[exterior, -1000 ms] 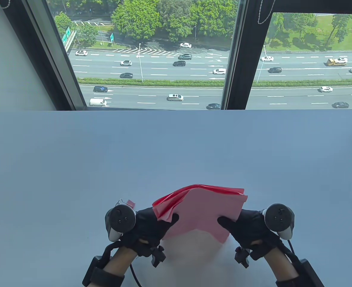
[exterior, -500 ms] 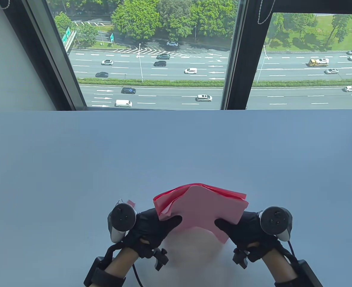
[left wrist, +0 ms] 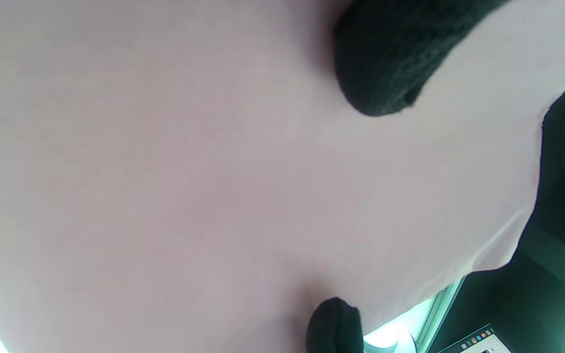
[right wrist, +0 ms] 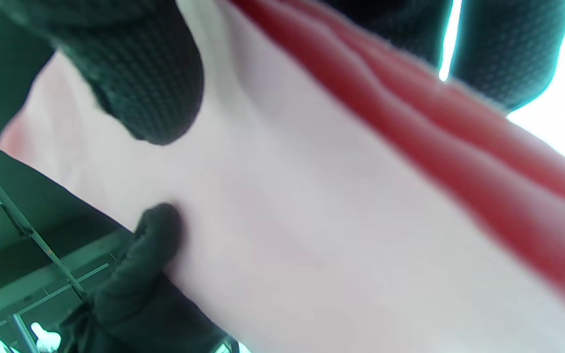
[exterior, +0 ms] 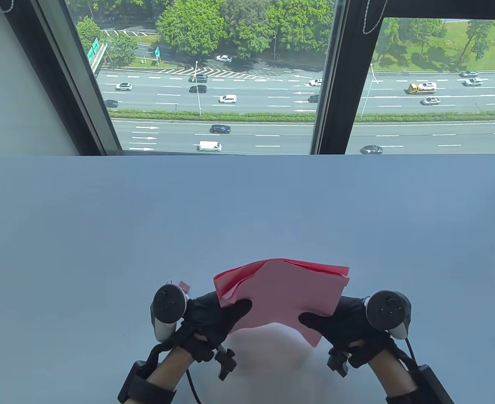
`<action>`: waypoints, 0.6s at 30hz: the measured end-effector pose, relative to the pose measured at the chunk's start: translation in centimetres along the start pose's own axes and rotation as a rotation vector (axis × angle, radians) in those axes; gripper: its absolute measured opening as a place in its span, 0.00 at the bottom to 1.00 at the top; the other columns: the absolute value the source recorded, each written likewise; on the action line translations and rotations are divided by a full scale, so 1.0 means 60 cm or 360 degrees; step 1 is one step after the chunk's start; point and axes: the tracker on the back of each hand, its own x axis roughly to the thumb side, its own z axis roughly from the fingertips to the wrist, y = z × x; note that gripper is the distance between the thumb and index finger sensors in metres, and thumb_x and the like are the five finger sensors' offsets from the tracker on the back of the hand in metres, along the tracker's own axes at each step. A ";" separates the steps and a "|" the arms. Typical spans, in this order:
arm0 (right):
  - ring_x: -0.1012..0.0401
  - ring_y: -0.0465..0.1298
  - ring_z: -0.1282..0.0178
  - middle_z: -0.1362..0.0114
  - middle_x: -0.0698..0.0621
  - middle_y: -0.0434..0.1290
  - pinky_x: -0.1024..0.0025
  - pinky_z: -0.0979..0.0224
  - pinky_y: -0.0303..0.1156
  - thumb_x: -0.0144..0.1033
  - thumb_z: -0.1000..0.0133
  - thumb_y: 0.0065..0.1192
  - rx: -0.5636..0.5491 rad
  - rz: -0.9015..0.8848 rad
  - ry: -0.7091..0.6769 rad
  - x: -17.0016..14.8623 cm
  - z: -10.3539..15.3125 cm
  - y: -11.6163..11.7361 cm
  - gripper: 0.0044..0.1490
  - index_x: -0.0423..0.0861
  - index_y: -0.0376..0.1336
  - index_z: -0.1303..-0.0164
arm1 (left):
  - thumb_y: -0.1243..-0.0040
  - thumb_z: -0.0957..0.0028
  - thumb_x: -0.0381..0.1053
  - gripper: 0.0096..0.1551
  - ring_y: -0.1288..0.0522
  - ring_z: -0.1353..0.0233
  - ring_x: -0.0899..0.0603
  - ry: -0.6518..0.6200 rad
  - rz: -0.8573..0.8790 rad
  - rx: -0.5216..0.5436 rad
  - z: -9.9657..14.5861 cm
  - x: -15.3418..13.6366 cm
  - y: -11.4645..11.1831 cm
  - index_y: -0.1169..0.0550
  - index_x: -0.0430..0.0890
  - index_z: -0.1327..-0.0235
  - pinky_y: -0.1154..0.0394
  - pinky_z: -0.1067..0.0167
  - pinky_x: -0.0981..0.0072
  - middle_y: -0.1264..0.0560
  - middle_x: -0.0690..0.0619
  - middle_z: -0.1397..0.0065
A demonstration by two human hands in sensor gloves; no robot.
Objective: Clip paper with binder clip (Left hand to clip)
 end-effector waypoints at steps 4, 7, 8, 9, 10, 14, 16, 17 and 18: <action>0.43 0.83 0.45 0.36 0.42 0.80 0.42 0.44 0.75 0.54 0.54 0.76 -0.0063 -0.0024 -0.0041 0.003 0.002 -0.008 0.45 0.46 0.65 0.28 | 0.35 0.50 0.55 0.23 0.20 0.35 0.35 -0.0030 0.0014 0.0007 0.000 0.006 0.004 0.14 0.54 0.43 0.28 0.39 0.37 0.17 0.49 0.33; 0.43 0.83 0.45 0.35 0.43 0.79 0.43 0.44 0.75 0.58 0.55 0.76 -0.0094 -0.0086 -0.0032 0.003 0.002 -0.018 0.49 0.45 0.64 0.27 | 0.35 0.50 0.55 0.23 0.19 0.35 0.36 -0.0051 -0.0041 0.0021 0.001 0.012 0.011 0.14 0.54 0.43 0.27 0.39 0.37 0.17 0.50 0.33; 0.42 0.83 0.45 0.36 0.42 0.79 0.42 0.44 0.75 0.59 0.56 0.77 -0.0096 -0.0123 -0.0027 0.002 0.002 -0.021 0.51 0.45 0.64 0.27 | 0.35 0.50 0.55 0.23 0.19 0.36 0.36 -0.0057 -0.0046 0.0028 0.001 0.013 0.014 0.14 0.54 0.43 0.27 0.39 0.37 0.17 0.49 0.34; 0.42 0.83 0.45 0.36 0.42 0.79 0.42 0.44 0.75 0.61 0.56 0.77 -0.0102 -0.0141 -0.0029 0.001 0.002 -0.025 0.52 0.44 0.64 0.27 | 0.35 0.50 0.55 0.23 0.19 0.37 0.36 -0.0055 -0.0048 0.0046 0.001 0.014 0.015 0.14 0.53 0.43 0.27 0.40 0.38 0.17 0.49 0.34; 0.41 0.83 0.45 0.36 0.42 0.79 0.41 0.44 0.75 0.62 0.56 0.77 -0.0104 -0.0137 -0.0033 0.001 0.003 -0.026 0.53 0.43 0.64 0.27 | 0.35 0.50 0.55 0.23 0.18 0.38 0.36 -0.0052 -0.0045 0.0054 0.001 0.014 0.016 0.14 0.53 0.43 0.26 0.41 0.39 0.16 0.49 0.35; 0.42 0.82 0.45 0.36 0.42 0.80 0.41 0.43 0.75 0.61 0.55 0.76 0.0005 0.0004 -0.0038 0.011 0.002 -0.014 0.49 0.44 0.66 0.29 | 0.35 0.50 0.55 0.23 0.17 0.40 0.37 -0.0057 -0.0110 -0.0028 0.000 0.014 0.008 0.14 0.52 0.43 0.25 0.42 0.39 0.16 0.48 0.36; 0.42 0.83 0.46 0.38 0.42 0.81 0.42 0.44 0.75 0.55 0.52 0.74 -0.0014 -0.0001 -0.0044 0.012 0.002 -0.007 0.42 0.44 0.69 0.32 | 0.35 0.50 0.55 0.23 0.17 0.40 0.37 -0.0064 -0.0106 -0.0039 0.001 0.014 0.003 0.14 0.52 0.43 0.25 0.42 0.39 0.16 0.48 0.36; 0.42 0.84 0.47 0.39 0.42 0.82 0.42 0.44 0.75 0.53 0.51 0.73 -0.0018 -0.0004 -0.0046 0.012 0.001 -0.006 0.40 0.43 0.70 0.34 | 0.35 0.50 0.55 0.23 0.17 0.39 0.37 -0.0061 -0.0108 -0.0022 0.001 0.014 0.002 0.14 0.52 0.43 0.25 0.41 0.39 0.16 0.48 0.36; 0.43 0.84 0.47 0.40 0.43 0.82 0.42 0.44 0.75 0.52 0.51 0.72 -0.0019 -0.0004 -0.0049 0.012 0.001 -0.006 0.38 0.44 0.70 0.34 | 0.36 0.50 0.55 0.24 0.17 0.39 0.37 -0.0058 -0.0122 0.0006 0.002 0.012 0.002 0.15 0.52 0.42 0.25 0.41 0.39 0.16 0.49 0.35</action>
